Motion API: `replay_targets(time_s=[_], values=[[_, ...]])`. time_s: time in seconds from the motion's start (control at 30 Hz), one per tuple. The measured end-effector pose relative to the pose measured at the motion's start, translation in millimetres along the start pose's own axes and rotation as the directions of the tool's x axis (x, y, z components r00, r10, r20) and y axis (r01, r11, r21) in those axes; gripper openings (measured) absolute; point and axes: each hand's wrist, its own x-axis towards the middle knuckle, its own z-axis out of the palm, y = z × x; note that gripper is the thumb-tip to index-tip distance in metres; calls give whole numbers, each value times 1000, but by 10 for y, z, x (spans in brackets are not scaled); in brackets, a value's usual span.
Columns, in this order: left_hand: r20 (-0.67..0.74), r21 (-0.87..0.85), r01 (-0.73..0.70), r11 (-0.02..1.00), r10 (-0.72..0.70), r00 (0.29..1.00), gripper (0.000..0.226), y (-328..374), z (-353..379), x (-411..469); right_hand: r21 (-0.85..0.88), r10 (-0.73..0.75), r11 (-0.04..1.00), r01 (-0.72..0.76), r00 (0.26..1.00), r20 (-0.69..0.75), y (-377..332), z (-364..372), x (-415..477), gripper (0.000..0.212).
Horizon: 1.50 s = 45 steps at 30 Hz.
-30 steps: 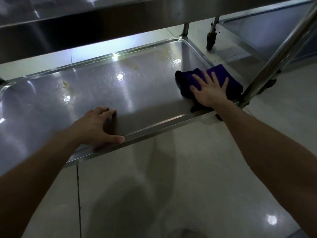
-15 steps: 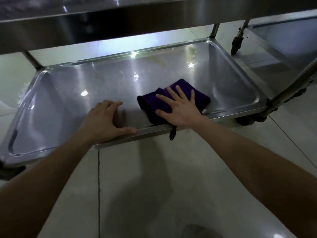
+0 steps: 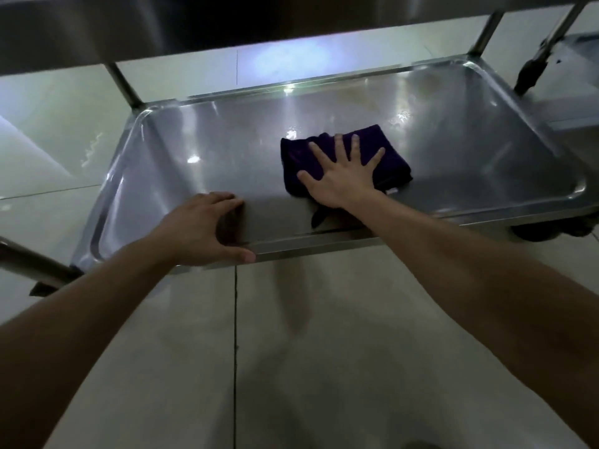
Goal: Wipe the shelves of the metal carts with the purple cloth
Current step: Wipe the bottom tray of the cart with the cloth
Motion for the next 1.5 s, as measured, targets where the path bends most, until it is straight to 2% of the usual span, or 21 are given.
replay_targets(time_s=[0.07,0.17,0.27,0.33,0.4,0.47,0.5,0.53,0.63,0.77,0.83,0.93,1.07,1.2,1.5], values=[[-21,25,12,1000,-12,1000,148,-3,-11,-45,-48,-183,982,182,983,-3,-281,106,-181,78],[-77,100,91,991,-83,994,149,20,-39,-97,-51,-424,902,428,902,81,-362,98,-416,70],[-41,121,91,988,-87,995,158,-49,-14,-206,-31,-476,870,493,853,216,-313,-135,-519,77],[7,125,80,989,-82,997,166,-194,-27,-288,-4,-386,920,393,905,178,-373,-253,-559,87],[24,130,111,985,-115,993,163,-388,-76,-373,62,-177,983,172,979,95,-550,-306,-571,104],[25,135,166,977,-171,985,155,-578,-100,-451,147,61,986,-74,994,94,-733,-275,-580,126],[30,142,201,969,-207,978,153,-669,-97,-484,168,136,974,-151,986,96,-796,-212,-575,134],[43,155,237,959,-247,968,152,-762,-86,-516,161,175,969,-187,981,87,-838,-126,-571,139],[82,153,327,932,-342,936,159,-978,-51,-579,81,175,981,-175,985,10,-851,125,-565,141],[153,-15,477,879,-469,870,180,-1158,-35,-606,59,167,984,-166,986,-16,-851,193,-407,144],[165,-69,479,875,-464,871,183,-1257,-28,-597,36,111,993,-110,994,-21,-881,187,-294,145],[133,-115,437,892,-422,897,175,-1365,-50,-590,3,-5,1000,5,1000,4,-1051,175,-89,146],[82,-166,442,882,-434,897,168,-1313,-42,-607,-30,-225,974,226,973,42,-1649,158,189,138],[92,-206,474,856,-465,880,173,-1292,-5,-581,-58,-491,867,494,869,69,-2134,194,270,128],[95,-167,441,882,-430,898,160,-1373,21,-562,18,-755,652,758,647,110,-1876,283,-393,117]])
